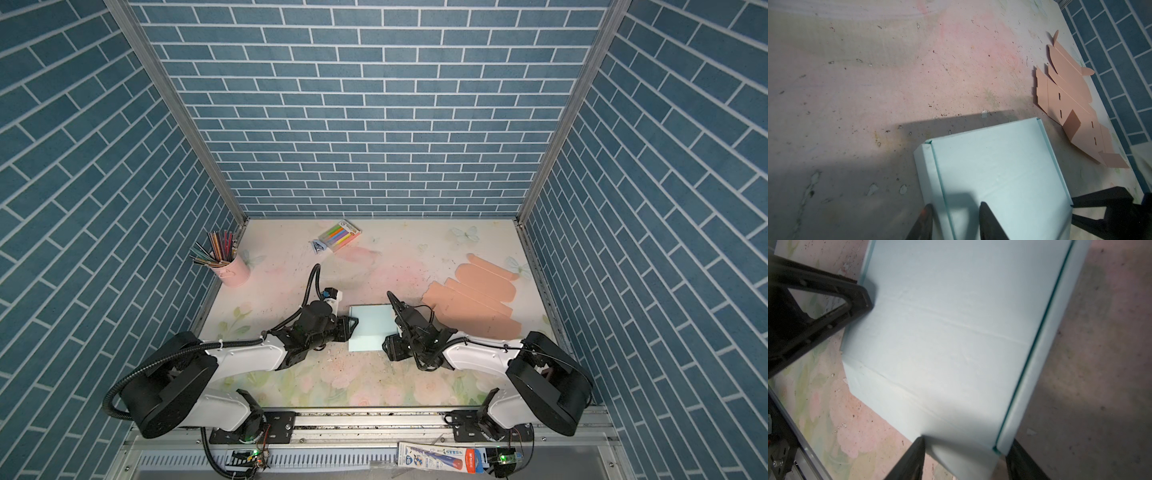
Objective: Fold the paper box
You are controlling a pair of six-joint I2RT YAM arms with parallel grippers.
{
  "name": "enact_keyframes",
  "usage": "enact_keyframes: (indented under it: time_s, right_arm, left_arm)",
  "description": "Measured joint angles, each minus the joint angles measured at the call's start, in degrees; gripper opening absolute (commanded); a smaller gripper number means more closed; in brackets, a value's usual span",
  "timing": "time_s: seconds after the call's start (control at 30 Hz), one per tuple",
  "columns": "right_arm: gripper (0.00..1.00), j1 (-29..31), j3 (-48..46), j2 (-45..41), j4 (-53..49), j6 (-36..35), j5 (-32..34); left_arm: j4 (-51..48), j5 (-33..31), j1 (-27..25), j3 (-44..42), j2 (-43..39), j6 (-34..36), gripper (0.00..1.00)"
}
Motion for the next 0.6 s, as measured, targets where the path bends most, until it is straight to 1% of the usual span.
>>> enact_keyframes:
  time_s: [0.17, 0.33, 0.6]
  right_arm:
    - [0.61, 0.0, 0.4, 0.6, 0.0, -0.3, 0.4]
    - [0.62, -0.3, 1.8, 2.3, -0.5, -0.5, 2.2]
    - [0.62, -3.4, 1.8, 2.4, -0.3, -0.9, 3.7]
  left_arm:
    - [0.1, 0.0, 0.0, 0.0, 0.1, 0.0, 0.37]
    - [0.9, 0.0, 0.1, 0.0, 0.6, 0.0, 0.37]
    - [1.7, 0.1, 0.2, -0.2, 0.8, -0.1, 0.37]
